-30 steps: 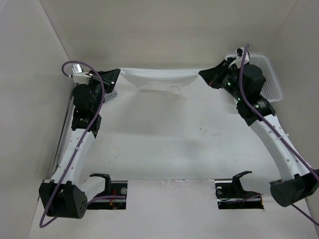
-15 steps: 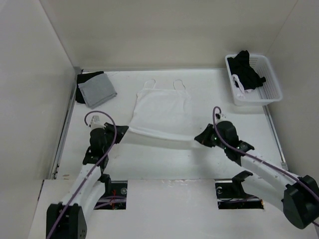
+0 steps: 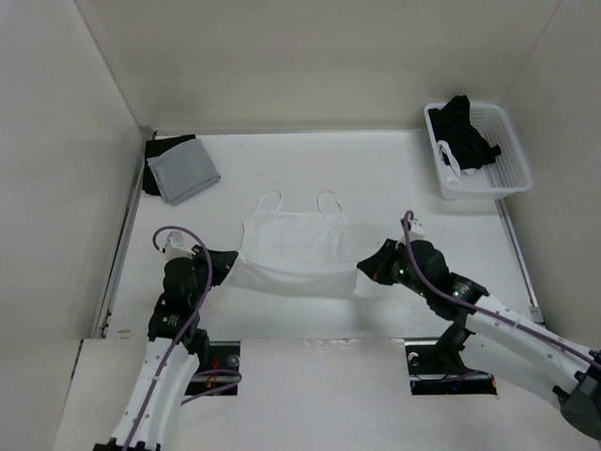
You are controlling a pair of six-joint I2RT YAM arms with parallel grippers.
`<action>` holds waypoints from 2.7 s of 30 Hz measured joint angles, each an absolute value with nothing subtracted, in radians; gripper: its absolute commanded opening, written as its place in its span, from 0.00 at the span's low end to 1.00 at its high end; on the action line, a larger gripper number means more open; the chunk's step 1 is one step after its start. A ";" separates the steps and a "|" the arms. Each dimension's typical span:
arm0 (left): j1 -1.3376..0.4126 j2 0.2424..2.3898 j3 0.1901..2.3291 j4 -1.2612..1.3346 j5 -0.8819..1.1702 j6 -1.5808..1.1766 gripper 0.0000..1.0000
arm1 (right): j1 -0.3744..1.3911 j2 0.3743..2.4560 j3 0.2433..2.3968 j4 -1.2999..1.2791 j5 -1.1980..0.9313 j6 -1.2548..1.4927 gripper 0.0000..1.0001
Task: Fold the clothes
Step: Fold the tank top
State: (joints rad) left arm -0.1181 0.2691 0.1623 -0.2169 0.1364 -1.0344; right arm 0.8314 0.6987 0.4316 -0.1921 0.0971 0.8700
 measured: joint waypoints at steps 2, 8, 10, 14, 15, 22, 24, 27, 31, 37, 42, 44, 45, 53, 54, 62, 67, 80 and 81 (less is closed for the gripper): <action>-0.109 0.400 0.197 -0.167 0.113 -1.032 0.06 | 0.733 0.789 0.469 -0.158 0.075 0.839 0.06; -0.101 0.928 0.395 0.128 0.030 -1.048 0.06 | 0.431 1.115 0.649 -0.015 -0.083 0.778 0.06; -0.107 1.103 0.483 0.224 0.009 -1.056 0.06 | 0.373 1.229 0.743 0.029 -0.132 0.771 0.06; -0.107 1.388 0.654 0.352 -0.033 -1.071 0.13 | 0.307 1.483 0.967 0.094 -0.213 0.759 0.11; -0.107 1.455 0.702 0.368 -0.045 -1.073 0.20 | 0.295 1.552 1.029 0.102 -0.229 0.759 0.16; -0.087 1.723 0.880 0.411 -0.051 -1.073 0.38 | 0.264 1.881 1.266 0.104 -0.247 0.756 0.36; -0.084 1.691 0.847 0.416 -0.054 -1.066 0.37 | 0.270 1.881 1.241 0.088 -0.229 0.754 0.38; -0.105 1.517 0.694 0.424 -0.084 -1.042 0.33 | 0.305 1.801 1.119 0.112 -0.181 0.741 0.27; -0.186 1.214 0.465 0.421 -0.119 -0.999 0.31 | 0.395 1.581 0.857 0.167 -0.128 0.742 0.04; -0.181 1.100 0.314 0.347 -0.105 -0.968 0.36 | 0.490 1.403 0.621 0.257 -0.098 0.759 0.16; -0.157 1.210 0.302 0.341 -0.060 -0.965 0.37 | 0.489 1.361 0.520 0.294 -0.080 0.766 0.37; -0.154 1.277 0.302 0.357 -0.037 -0.965 0.37 | 0.478 1.362 0.498 0.307 -0.080 0.766 0.41; -0.151 1.305 0.302 0.382 -0.021 -0.971 0.37 | 0.472 1.362 0.489 0.313 -0.081 0.767 0.41; -0.141 1.362 0.308 0.445 0.012 -0.974 0.23 | 0.434 1.451 0.481 0.368 -0.086 0.776 0.42; -0.139 1.364 0.308 0.445 0.013 -0.973 0.22 | 0.432 1.466 0.481 0.368 -0.087 0.780 0.42; -0.135 1.364 0.308 0.439 0.012 -0.974 0.22 | 0.425 1.499 0.483 0.379 -0.110 0.805 0.40; -0.133 1.363 0.308 0.438 0.013 -0.973 0.22 | 0.425 1.527 0.487 0.410 -0.134 0.822 0.35; -0.120 1.363 0.302 0.430 0.017 -0.973 0.09 | 0.425 1.573 0.493 0.448 -0.162 0.854 0.16; -0.120 1.363 0.302 0.430 0.017 -0.973 0.08 | 0.425 1.579 0.494 0.453 -0.168 0.857 0.14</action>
